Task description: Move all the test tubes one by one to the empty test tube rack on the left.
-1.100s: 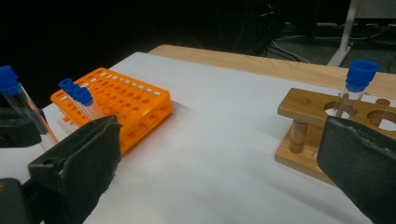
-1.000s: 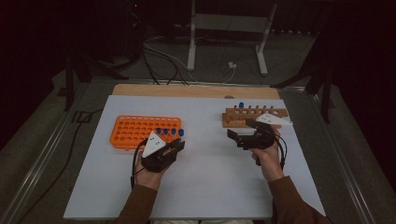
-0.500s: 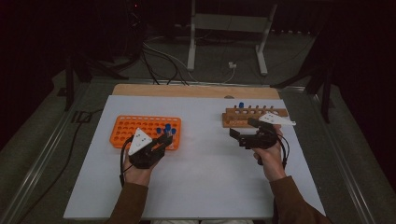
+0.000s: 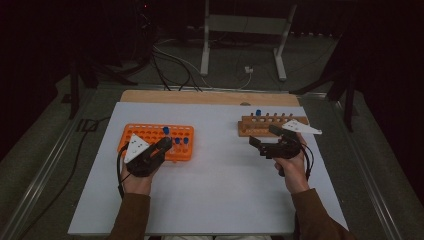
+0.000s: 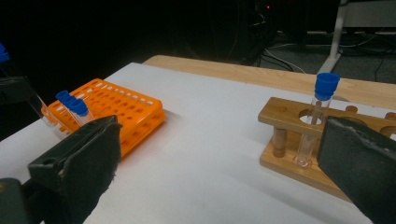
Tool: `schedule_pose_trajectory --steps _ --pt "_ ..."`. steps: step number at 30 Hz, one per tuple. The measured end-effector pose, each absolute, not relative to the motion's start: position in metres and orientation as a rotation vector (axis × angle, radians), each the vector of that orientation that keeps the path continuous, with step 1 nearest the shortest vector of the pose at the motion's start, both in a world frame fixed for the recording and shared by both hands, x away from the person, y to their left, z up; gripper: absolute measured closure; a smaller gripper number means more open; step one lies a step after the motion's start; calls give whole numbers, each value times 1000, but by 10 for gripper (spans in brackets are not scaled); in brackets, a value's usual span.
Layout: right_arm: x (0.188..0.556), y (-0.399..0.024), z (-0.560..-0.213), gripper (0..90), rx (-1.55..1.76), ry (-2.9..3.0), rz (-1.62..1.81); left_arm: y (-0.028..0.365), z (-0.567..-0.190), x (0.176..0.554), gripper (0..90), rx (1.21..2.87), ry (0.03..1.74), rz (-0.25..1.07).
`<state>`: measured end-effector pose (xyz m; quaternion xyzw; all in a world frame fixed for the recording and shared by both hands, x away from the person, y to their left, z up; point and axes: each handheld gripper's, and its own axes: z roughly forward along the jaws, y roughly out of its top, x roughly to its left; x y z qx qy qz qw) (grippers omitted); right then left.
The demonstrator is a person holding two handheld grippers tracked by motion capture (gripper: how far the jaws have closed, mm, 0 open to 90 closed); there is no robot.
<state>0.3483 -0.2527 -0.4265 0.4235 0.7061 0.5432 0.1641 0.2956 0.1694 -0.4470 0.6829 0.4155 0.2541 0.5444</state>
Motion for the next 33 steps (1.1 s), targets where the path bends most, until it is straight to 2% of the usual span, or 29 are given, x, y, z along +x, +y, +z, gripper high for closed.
schedule_pose_trajectory --steps 15,33 --pt "349 -254 -427 0 1211 2014 1553 180 -464 311 781 1596 1104 720" --pt "349 -254 -428 0 1203 2031 1561 171 -494 325 780 1715 1159 685"
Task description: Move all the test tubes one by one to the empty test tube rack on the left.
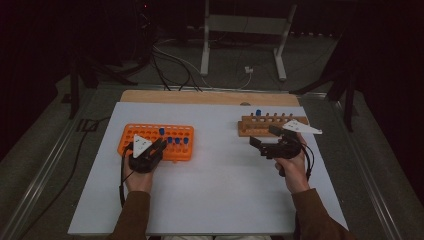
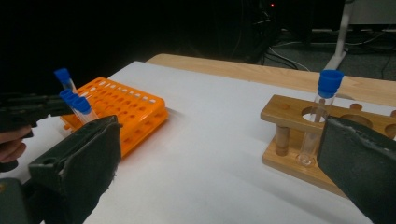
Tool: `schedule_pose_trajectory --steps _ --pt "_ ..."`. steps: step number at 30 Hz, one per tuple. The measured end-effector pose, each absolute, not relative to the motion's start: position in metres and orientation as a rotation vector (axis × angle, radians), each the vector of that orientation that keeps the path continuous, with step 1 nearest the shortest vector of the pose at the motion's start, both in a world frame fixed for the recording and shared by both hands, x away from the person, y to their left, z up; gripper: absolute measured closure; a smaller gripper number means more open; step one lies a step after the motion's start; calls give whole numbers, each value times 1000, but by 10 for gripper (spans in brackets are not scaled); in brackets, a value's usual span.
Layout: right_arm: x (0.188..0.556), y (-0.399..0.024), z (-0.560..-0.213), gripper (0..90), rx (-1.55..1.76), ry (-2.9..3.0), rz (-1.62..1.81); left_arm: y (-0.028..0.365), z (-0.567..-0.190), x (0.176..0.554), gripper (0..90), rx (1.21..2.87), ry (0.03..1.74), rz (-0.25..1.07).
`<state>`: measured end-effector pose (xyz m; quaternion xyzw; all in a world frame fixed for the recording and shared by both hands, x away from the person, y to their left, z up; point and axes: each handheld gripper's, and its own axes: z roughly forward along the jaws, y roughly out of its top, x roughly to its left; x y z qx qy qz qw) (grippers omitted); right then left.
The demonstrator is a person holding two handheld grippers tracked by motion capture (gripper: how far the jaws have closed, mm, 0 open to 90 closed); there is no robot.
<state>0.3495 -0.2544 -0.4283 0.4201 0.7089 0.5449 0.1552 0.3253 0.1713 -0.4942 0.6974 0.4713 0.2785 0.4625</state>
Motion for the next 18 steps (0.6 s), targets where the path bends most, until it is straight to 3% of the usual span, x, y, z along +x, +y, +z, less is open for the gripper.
schedule_pose_trajectory --steps 18 --pt "349 -256 -429 0 1202 2039 1570 167 -504 325 784 1807 1183 680"
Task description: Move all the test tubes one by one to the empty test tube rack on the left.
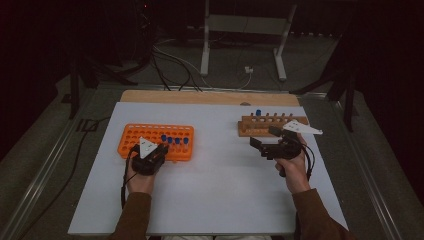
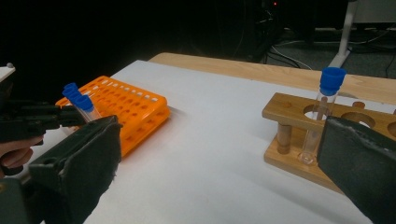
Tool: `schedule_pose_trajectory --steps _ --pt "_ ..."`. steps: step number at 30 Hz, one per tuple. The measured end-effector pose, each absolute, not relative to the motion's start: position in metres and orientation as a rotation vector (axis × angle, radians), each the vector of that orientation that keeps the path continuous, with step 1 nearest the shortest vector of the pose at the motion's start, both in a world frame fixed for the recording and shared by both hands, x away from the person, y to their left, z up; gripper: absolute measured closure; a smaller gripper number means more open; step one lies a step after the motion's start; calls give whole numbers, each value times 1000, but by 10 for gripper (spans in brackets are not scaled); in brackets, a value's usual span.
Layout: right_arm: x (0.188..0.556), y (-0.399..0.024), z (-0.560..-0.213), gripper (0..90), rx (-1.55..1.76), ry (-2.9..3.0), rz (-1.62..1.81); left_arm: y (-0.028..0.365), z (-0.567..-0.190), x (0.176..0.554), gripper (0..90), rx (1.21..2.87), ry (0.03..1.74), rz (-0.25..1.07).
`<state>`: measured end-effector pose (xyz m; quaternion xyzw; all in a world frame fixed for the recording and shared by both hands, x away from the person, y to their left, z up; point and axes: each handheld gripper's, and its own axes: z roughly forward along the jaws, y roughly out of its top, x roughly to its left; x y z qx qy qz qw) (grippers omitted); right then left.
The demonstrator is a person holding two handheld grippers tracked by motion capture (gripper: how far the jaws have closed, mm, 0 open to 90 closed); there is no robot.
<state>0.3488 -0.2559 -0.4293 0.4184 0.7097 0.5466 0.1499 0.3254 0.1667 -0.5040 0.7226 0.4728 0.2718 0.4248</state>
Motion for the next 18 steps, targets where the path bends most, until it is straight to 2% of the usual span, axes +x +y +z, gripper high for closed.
schedule_pose_trajectory --steps 11,14,18 --pt "350 -256 -431 0 1209 2044 1567 166 -504 323 780 1795 1202 678" --pt "350 -256 -432 0 1211 2045 1563 166 -503 321 760 1800 1200 670" --pt "350 -258 -432 0 1212 2044 1553 168 -496 314 692 1799 1181 673"
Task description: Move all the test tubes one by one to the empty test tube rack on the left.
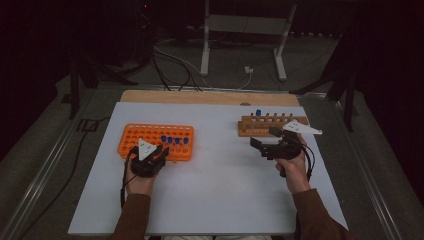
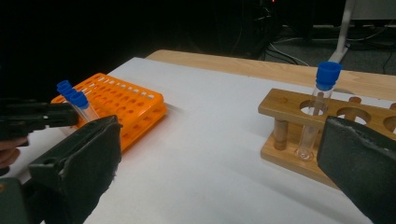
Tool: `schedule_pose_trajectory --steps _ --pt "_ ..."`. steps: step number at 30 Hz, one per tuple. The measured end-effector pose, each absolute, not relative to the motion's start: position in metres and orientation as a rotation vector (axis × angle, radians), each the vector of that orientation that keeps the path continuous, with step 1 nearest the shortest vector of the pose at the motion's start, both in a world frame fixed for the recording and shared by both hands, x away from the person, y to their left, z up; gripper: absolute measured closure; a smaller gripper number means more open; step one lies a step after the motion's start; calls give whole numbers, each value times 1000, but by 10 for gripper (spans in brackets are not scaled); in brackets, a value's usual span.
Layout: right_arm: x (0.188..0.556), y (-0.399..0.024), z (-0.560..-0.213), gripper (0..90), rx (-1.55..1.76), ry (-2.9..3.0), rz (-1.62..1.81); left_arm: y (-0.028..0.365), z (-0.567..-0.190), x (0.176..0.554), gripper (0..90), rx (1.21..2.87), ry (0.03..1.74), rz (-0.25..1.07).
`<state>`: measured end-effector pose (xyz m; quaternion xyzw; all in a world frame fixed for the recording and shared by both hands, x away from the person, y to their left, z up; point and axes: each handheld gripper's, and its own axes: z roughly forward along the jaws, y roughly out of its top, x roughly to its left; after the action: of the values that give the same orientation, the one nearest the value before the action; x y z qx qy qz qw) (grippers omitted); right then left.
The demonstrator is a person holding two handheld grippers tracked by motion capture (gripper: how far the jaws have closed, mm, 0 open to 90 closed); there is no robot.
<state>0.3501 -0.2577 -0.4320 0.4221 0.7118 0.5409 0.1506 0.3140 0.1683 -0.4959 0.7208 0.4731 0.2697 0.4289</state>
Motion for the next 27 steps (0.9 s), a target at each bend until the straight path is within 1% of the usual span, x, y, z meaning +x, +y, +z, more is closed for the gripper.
schedule_pose_trajectory --steps 5,9,12,14,17,19,23,27 --pt "350 -259 -432 0 1214 2035 1546 177 -481 302 629 1735 1160 679" --pt "349 -257 -431 0 1196 2034 1507 185 -472 293 559 1704 1128 677" --pt "348 -255 -430 0 1185 2032 1499 193 -469 287 540 1683 1101 648" --pt "348 -254 -429 0 1185 2029 1499 198 -468 284 485 1663 1104 639" --pt "349 -255 -428 0 1192 2016 1496 204 -466 284 427 1619 1125 599" --pt "351 -255 -426 0 1192 2003 1476 205 -465 284 378 1606 1144 608" --pt "356 -255 -417 0 1187 1975 1462 206 -465 284 215 1586 1184 646" --pt "369 -253 -413 0 1180 1971 1383 209 -465 284 155 1540 1222 646"
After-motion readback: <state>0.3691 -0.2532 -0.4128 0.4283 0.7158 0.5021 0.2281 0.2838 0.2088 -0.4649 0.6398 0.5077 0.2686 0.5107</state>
